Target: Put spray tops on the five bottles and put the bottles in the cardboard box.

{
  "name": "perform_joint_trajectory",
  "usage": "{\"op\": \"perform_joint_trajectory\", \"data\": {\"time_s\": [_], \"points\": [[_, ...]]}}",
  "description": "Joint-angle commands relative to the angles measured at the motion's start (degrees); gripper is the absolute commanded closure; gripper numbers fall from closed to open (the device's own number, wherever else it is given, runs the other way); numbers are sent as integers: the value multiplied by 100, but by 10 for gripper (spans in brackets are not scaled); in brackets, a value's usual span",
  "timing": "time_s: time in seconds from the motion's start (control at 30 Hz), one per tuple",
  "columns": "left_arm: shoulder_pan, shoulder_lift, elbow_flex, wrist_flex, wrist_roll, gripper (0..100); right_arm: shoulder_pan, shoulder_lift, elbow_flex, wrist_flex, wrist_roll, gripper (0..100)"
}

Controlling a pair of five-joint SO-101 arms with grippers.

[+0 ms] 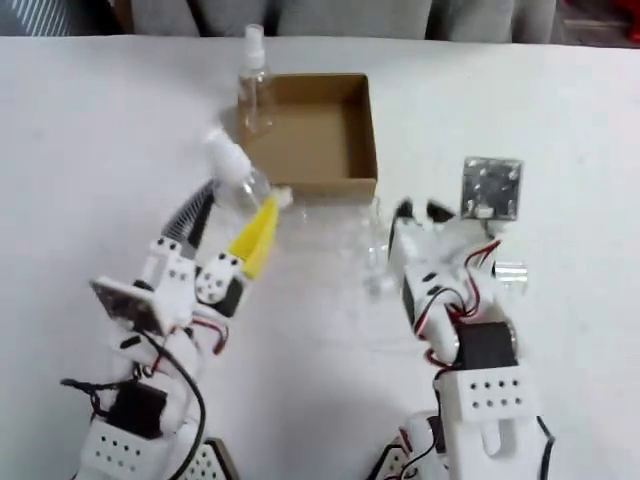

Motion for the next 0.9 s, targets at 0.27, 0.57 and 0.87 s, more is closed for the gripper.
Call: {"op": "perform_joint_trajectory", "data": {"time_s": [0.27,0.57,0.87], "points": [[-734,5191,-2585,-2532,-290,978,110,-75,2813,-2246,9,911],[-725,7776,-3042,-4800,-316,978,233,-75,3209,-2765,18,911],[-681,9736,-3789,-6593,-290,978,198,-66,3332,-2800,18,909]]}}
